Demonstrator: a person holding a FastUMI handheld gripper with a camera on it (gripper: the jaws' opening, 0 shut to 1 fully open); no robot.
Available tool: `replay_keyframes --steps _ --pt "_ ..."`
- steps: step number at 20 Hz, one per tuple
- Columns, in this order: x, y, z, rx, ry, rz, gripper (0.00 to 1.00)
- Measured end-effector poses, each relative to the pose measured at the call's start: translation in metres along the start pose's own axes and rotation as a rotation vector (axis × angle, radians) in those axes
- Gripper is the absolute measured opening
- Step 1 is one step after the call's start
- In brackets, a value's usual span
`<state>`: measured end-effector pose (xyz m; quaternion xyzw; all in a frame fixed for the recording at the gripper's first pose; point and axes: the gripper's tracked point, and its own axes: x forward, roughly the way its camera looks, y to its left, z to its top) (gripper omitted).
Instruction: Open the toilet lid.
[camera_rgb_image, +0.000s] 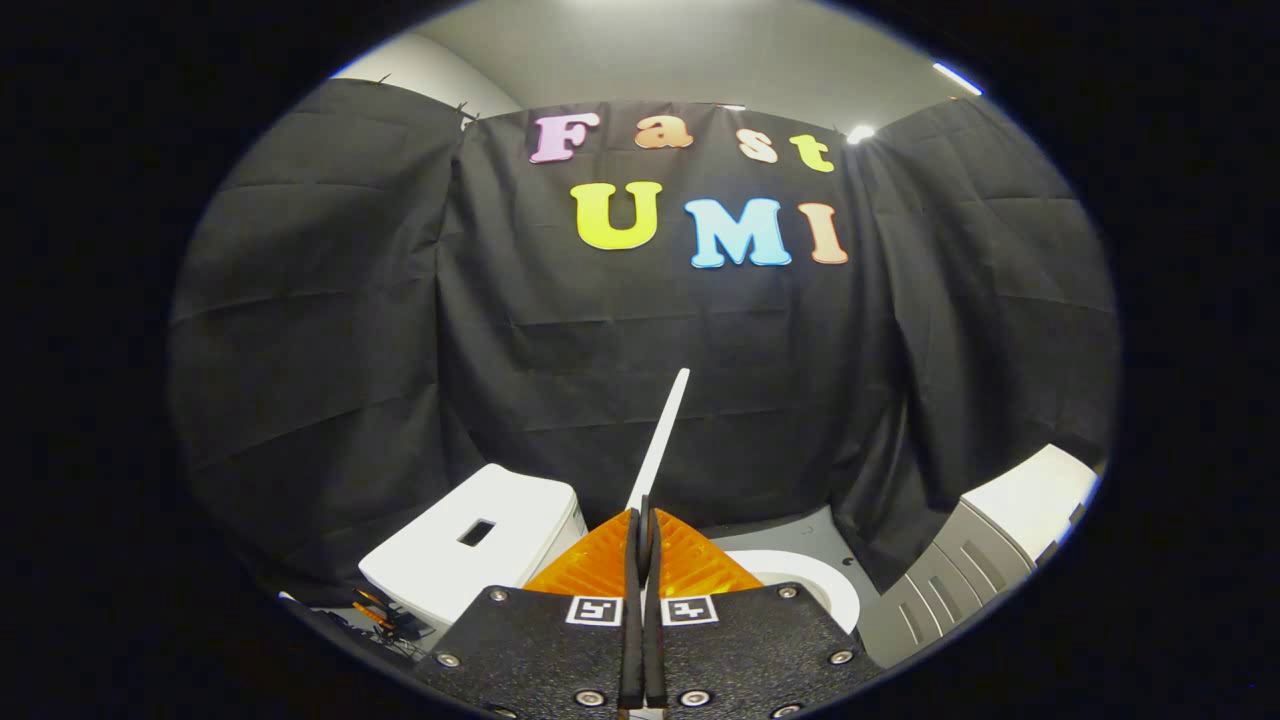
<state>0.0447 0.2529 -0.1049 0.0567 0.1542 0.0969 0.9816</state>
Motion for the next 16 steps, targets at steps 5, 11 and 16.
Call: replay_keyframes --steps 5,11,16 --pt "0.004 0.030 0.004 -0.039 -0.009 0.031 0.00" --pt "0.012 0.062 0.008 0.001 -0.017 0.067 0.00" --pt "0.019 0.093 0.013 -0.034 -0.034 0.095 0.00"
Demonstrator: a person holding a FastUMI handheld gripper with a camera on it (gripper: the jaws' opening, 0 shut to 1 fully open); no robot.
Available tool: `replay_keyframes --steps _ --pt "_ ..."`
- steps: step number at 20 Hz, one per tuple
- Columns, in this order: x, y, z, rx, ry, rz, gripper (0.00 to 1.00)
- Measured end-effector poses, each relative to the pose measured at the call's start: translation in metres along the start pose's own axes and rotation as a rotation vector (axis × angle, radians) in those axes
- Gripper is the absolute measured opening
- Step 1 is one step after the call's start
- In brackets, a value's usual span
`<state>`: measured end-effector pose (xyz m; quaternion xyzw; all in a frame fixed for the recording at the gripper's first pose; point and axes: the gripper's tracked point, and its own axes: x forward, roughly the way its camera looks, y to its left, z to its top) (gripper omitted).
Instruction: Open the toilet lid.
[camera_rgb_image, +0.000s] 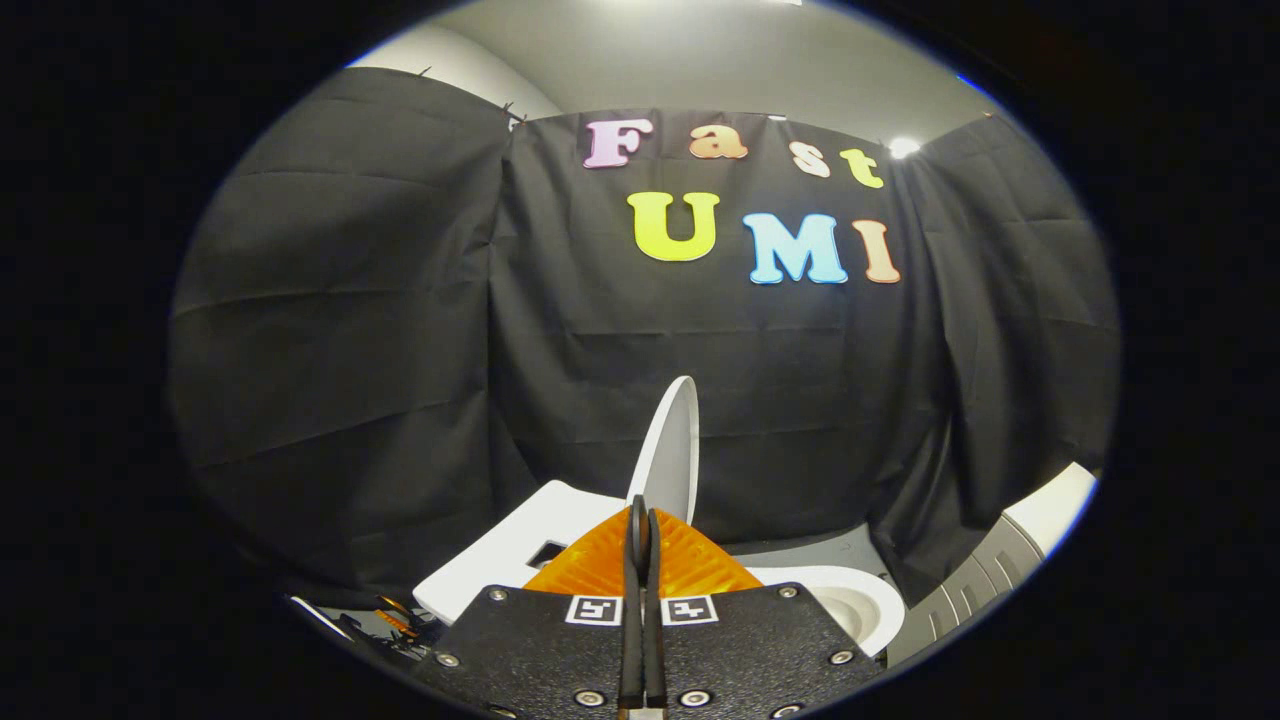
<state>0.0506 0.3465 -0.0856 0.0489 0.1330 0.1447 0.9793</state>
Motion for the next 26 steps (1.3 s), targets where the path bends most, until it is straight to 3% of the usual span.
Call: replay_keyframes --steps 13,19,26 --pt "0.027 0.088 -0.007 0.031 0.013 0.121 0.00" --pt "0.032 0.108 -0.012 0.075 0.027 0.163 0.03" --pt "0.034 0.117 -0.013 0.043 0.038 0.159 0.03"
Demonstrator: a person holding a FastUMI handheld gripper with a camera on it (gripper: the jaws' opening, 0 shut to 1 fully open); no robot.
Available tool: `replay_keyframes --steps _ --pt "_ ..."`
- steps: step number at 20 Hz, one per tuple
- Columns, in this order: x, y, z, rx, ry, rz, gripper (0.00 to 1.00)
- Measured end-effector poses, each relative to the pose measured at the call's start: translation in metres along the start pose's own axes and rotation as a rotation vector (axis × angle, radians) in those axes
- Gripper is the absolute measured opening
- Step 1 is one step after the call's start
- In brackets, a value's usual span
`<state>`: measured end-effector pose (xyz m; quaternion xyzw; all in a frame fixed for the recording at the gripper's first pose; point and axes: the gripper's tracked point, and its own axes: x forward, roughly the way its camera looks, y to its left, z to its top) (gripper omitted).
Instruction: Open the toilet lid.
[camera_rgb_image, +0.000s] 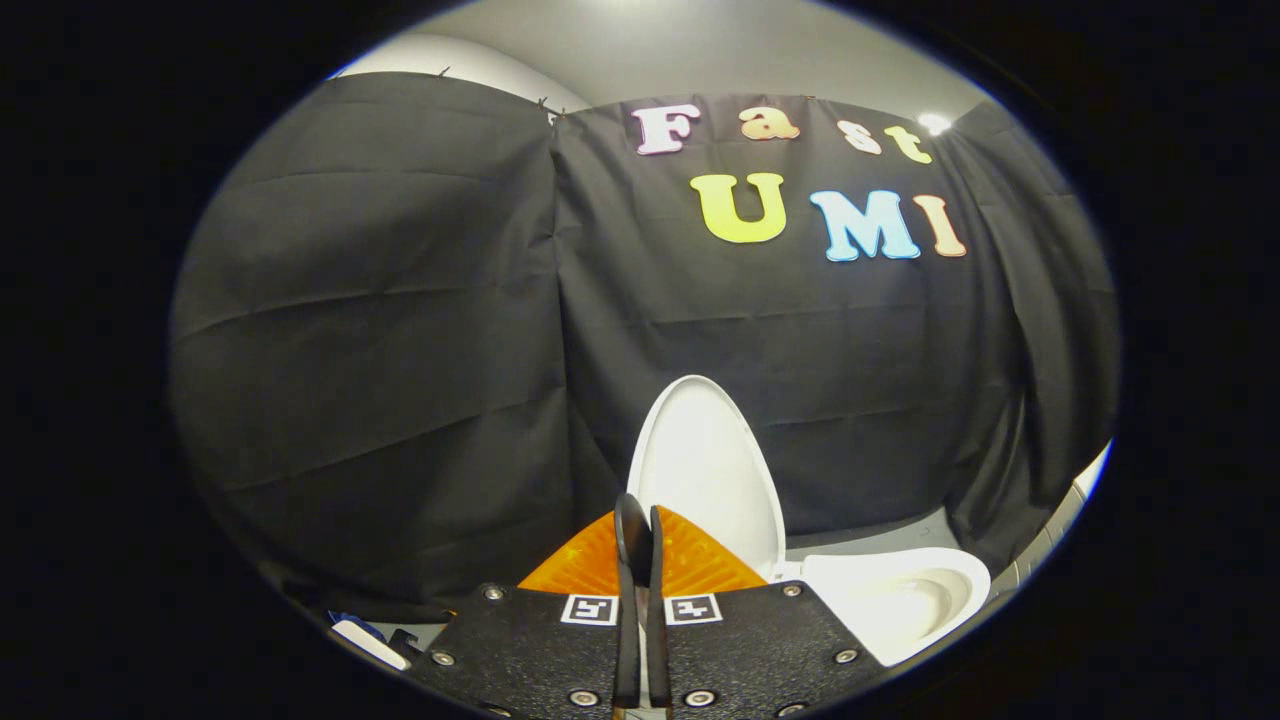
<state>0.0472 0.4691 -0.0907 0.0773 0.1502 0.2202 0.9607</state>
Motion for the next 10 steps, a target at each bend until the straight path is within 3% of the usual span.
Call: replay_keyframes --steps 3,5,7,10 --pt "-0.006 -0.008 0.001 -0.041 0.019 -0.009 0.08" --pt "-0.008 -0.004 0.002 0.031 0.044 0.046 0.17" --pt "-0.014 0.003 0.011 0.096 0.034 0.109 0.43" --pt "-0.039 -0.001 0.034 0.110 0.004 0.141 0.83"
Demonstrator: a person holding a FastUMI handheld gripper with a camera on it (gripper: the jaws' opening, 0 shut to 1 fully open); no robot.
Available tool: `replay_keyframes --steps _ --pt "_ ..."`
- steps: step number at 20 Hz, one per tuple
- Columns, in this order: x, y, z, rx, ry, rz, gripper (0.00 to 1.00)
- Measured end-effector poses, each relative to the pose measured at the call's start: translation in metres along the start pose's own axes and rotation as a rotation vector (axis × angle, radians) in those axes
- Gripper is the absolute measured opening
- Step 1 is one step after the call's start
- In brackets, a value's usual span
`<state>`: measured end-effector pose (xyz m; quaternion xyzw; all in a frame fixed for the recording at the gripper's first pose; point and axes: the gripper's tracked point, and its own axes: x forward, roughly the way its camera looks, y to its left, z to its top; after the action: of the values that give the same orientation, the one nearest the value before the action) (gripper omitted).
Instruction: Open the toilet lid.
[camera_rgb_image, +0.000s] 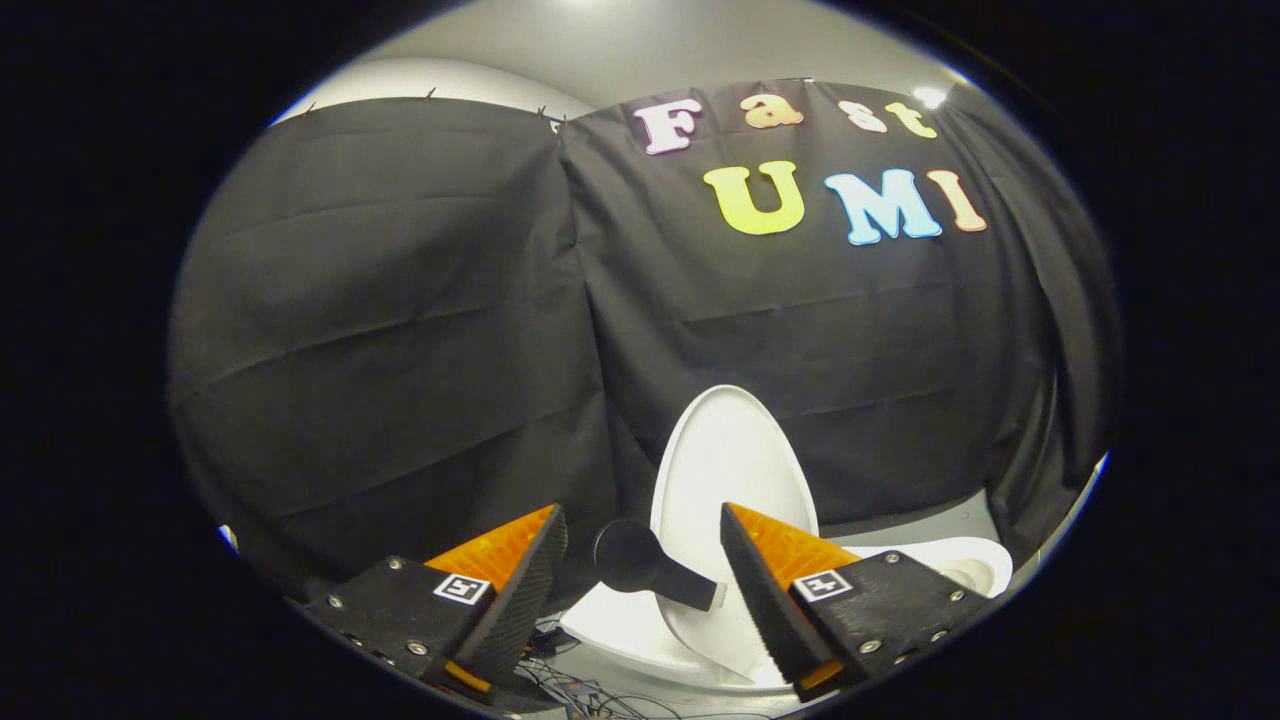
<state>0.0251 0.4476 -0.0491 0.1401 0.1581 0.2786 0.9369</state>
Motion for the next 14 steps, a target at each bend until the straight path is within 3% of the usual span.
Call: replay_keyframes --steps 1,6,14 --pt "-0.007 -0.004 0.009 0.002 -0.012 0.000 0.96" --pt "-0.059 -0.029 0.065 0.015 -0.109 0.011 0.96" --pt "-0.158 -0.136 0.152 -0.082 -0.368 -0.081 0.95"
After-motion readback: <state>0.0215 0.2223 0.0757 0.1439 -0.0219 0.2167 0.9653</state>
